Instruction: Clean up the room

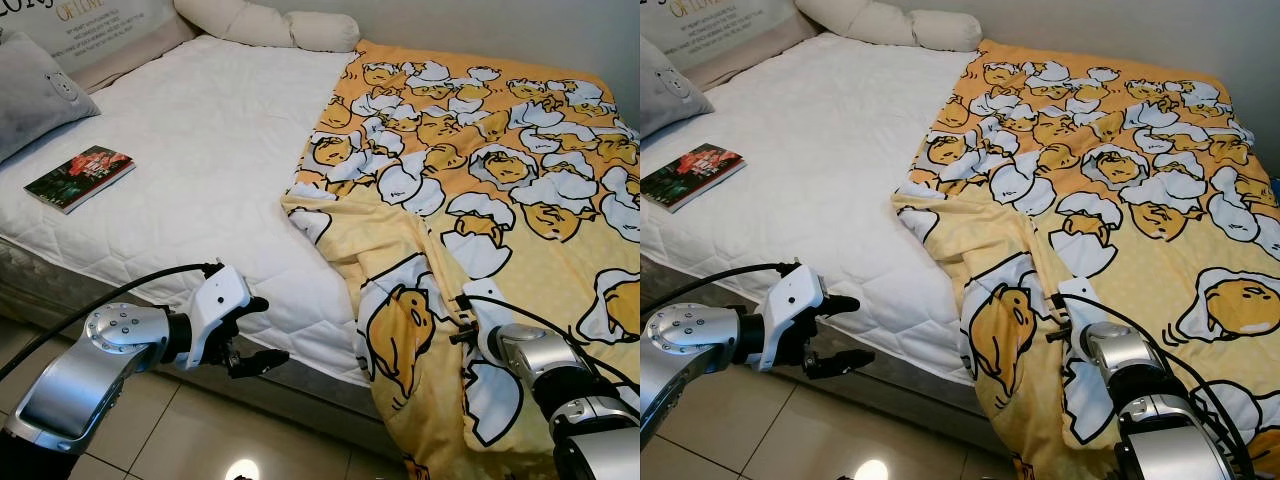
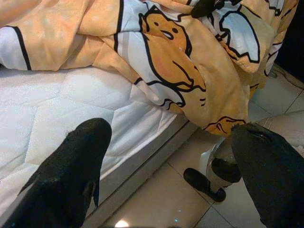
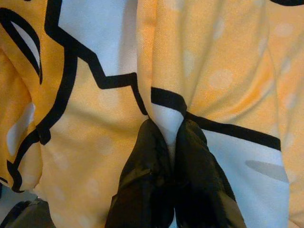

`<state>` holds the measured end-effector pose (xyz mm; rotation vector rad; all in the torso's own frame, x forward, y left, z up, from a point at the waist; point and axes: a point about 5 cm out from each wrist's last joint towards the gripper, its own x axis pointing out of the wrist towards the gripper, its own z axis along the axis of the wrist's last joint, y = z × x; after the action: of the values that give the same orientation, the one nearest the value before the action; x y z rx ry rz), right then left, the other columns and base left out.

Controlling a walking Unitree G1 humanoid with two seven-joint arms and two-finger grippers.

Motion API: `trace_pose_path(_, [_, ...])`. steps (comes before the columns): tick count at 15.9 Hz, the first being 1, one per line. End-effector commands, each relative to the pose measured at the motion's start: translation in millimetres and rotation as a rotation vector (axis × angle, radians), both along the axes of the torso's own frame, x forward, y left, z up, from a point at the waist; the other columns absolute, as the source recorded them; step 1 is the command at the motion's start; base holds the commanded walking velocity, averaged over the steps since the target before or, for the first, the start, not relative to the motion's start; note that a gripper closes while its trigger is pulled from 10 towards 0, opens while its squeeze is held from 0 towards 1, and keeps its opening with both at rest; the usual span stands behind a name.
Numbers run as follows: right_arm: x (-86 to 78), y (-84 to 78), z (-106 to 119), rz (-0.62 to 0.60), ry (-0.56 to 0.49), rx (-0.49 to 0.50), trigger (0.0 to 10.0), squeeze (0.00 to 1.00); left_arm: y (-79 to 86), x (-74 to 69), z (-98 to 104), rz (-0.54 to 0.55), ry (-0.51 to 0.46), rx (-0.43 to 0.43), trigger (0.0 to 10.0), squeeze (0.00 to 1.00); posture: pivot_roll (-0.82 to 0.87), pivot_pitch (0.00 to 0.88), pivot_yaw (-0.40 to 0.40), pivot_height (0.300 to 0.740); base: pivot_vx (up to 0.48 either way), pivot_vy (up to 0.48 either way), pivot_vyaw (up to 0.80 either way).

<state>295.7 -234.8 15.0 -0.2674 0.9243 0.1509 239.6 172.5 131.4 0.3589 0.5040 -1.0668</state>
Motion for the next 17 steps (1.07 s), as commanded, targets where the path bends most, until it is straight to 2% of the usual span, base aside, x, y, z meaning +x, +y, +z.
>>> trace_pose_path(1, [8.5, -0.1, 9.7, 0.003, -0.036, 0.007, 0.0, 0.0, -0.9, 0.1, 3.5, -0.02, -0.015, 0.009, 10.0, 0.0, -0.1, 0.0, -0.05, 0.74, 0.0, 0.0, 0.0])
trace_pose_path(4, [8.6, -0.5, 10.3, 0.012, -0.035, 0.015, 0.0, 0.0, -0.6, -0.2, 3.2, -0.021, -0.014, 0.008, 10.0, 0.0, -0.09, 0.0, -0.059, 0.74, 0.0, 0.0, 0.0])
trace_pose_path(5, [-9.7, 30.7, 51.3, 0.364, -0.087, 0.571, 0.0, 0.0, -22.9, 21.9, 5.9, 0.001, -0.022, -0.108, 10.0, 0.0, -0.11, 0.0, -0.026, 0.74, 0.0, 0.0, 0.0])
trace_pose_path(6, [-9.7, 30.7, 51.3, 0.364, -0.087, 0.571, 0.0, 0.0, -22.9, 21.9, 5.9, 0.001, -0.022, -0.108, 10.0, 0.0, -0.11, 0.0, -0.026, 0.74, 0.0, 0.0, 0.0])
trace_pose_path(7, [-11.6, 36.1, 56.2, 0.393, -0.104, 0.622, 0.0, 0.0, -23.5, 24.2, 5.8, 0.014, -0.021, -0.109, 10.0, 0.0, -0.11, 0.0, -0.026, 0.74, 0.0, 0.0, 0.0])
trace_pose_path(9, [-9.6, 41.4, 56.5, 0.39, -0.112, 0.629, 0.0, 0.0, -19.1, 23.9, 4.3, 0.017, -0.016, -0.093, 10.0, 0.0, -0.11, 0.0, -0.024, 0.74, 0.0, 0.0, 0.0])
trace_pose_path(11, [-13.0, 51.0, 65.6, 0.438, -0.117, 0.676, 0.0, 0.0, -18.4, 27.3, 4.5, 0.022, -0.017, -0.091, 10.0, 0.0, -0.11, 0.0, -0.023, 0.74, 0.0, 0.0, 0.0])
trace_pose_path(12, [-15.4, 54.0, 70.6, 0.461, -0.118, 0.704, 0.0, 0.0, -19.8, 29.2, 4.5, 0.029, -0.01, -0.105, 10.0, 0.0, -0.11, 0.0, -0.024, 0.74, 0.0, 0.0, 0.0])
trace_pose_path(14, [-18.8, 62.1, 83.2, 0.512, -0.127, 0.776, 0.0, 0.0, -27.8, 34.1, -0.8, 0.054, 0.055, -0.186, 10.0, 0.0, -0.1, 0.0, -0.027, 0.74, 0.0, 0.0, 0.0])
trace_pose_path(16, [-20.6, 67.2, 82.7, 0.533, -0.116, 0.773, 0.0, 0.0, -30.8, 36.9, -17.5, 0.089, 0.097, -0.189, 10.0, 1.0, -0.11, 0.0, -0.018, 0.74, 0.0, 0.0, 0.0])
trace_pose_path(17, [-21.1, 69.2, 82.0, 0.532, -0.117, 0.777, 0.0, 0.0, -31.9, 36.2, -25.9, 0.094, 0.114, -0.169, 10.0, 1.0, -0.11, 0.0, -0.026, 0.74, 0.0, 0.0, 0.0])
